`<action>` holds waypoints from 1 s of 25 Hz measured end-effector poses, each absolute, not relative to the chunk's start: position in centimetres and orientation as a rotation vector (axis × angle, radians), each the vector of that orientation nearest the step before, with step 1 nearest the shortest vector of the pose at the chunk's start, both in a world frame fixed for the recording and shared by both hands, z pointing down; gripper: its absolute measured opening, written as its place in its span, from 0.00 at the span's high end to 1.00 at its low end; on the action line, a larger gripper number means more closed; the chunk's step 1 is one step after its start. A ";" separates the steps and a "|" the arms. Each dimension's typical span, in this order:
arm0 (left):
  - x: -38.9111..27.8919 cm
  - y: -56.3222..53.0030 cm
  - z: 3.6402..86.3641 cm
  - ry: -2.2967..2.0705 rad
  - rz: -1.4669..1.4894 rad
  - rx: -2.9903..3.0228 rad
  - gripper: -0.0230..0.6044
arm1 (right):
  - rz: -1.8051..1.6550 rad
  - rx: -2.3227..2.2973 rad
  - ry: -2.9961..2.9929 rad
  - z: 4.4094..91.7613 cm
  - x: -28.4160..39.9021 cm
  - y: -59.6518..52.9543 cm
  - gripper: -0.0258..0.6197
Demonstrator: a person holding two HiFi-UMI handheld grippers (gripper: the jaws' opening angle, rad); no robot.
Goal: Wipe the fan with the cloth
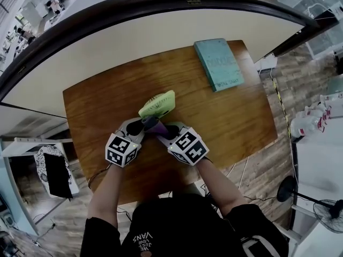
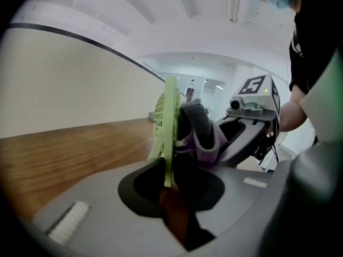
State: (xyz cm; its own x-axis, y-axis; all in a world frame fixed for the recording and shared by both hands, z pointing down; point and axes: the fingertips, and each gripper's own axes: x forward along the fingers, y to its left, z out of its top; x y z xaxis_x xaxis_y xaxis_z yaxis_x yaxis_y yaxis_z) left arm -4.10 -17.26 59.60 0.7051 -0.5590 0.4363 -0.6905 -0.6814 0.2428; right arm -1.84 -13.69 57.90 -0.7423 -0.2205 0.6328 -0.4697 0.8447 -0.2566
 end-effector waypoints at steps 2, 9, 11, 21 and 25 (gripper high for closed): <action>-4.1 -17.3 59.6 -0.967 0.466 2.526 0.87 | 0.587 0.554 -2.397 58.3 -1.1 -14.6 0.80; -4.1 -17.3 59.6 -0.961 0.462 2.530 0.87 | 0.708 0.735 -2.343 59.0 2.7 -17.1 0.80; -4.1 -17.3 59.7 -0.959 0.463 2.530 0.87 | 0.732 0.794 -2.327 59.1 4.0 -18.1 0.80; -4.1 -17.4 59.7 -0.960 0.455 2.514 0.87 | 0.786 0.936 -2.257 59.7 8.0 -20.1 0.80; -4.1 -17.3 59.7 -0.960 0.453 2.503 0.87 | 0.794 0.849 -2.276 59.1 6.5 -17.9 0.80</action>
